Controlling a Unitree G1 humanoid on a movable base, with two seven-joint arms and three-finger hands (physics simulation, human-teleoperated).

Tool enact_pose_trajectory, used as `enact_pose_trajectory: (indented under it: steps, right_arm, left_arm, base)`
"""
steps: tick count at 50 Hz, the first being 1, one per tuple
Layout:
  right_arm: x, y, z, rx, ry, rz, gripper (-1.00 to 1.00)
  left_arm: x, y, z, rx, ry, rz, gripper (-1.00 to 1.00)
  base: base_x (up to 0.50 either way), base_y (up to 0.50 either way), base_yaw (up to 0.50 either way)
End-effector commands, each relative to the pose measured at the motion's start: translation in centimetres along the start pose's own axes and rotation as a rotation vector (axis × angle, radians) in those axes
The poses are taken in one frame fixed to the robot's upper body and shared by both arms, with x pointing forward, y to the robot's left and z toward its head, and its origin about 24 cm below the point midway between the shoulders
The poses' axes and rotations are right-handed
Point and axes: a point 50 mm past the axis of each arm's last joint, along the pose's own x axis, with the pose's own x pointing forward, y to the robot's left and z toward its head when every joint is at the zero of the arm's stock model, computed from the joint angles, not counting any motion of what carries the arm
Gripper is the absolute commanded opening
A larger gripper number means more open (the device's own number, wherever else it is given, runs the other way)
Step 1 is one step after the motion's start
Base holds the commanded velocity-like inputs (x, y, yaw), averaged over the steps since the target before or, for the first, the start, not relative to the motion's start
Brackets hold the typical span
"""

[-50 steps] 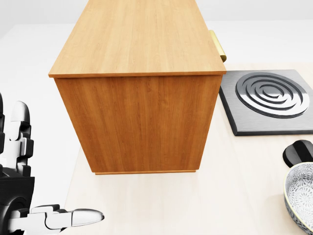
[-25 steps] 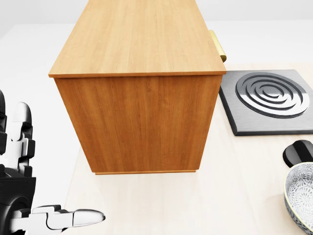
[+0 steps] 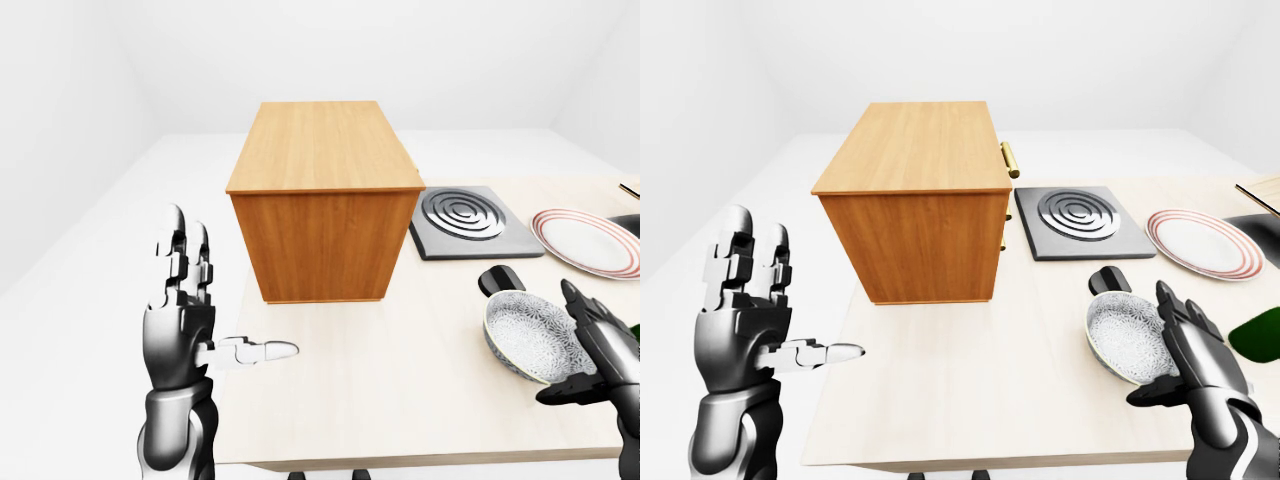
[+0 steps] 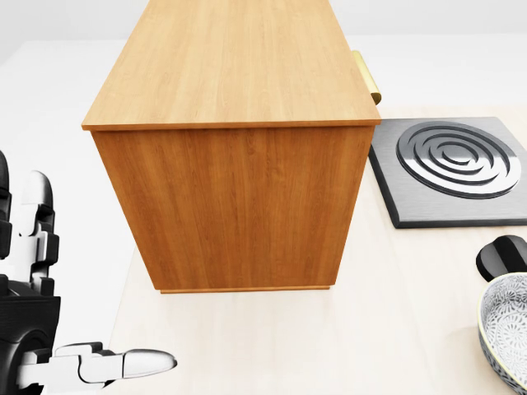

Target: Put the bowl on the top of the cabinet.

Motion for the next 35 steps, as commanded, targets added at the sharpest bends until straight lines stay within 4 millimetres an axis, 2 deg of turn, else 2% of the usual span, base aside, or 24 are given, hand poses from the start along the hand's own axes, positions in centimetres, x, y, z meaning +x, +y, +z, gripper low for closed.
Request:
enact_pose_trajectory:
  steps: [1,21,35]
  right_arm:
    - [-0.5,0.6,1.0,0.008,-0.031,0.020,1.00]
    - [-0.9,3.6,-0.9,-0.002,0.061,0.069,1.00]
    - [-0.9,5.2,-1.2,-0.035,0.084,0.091,1.00]
  left_arm:
    - [-0.1,0.0,0.0,-0.002,0.003,-0.004,1.00]
    - [-0.1,-0.1,0.0,-0.005,0.000,-0.009,1.00]
    - [0.0,0.0,-0.1,-0.004,0.005,-0.004,1.00]
  base:
    - [0.00,0.00,0.00]
    - [0.00,0.00,0.00]
    - [0.00,0.00,0.00]
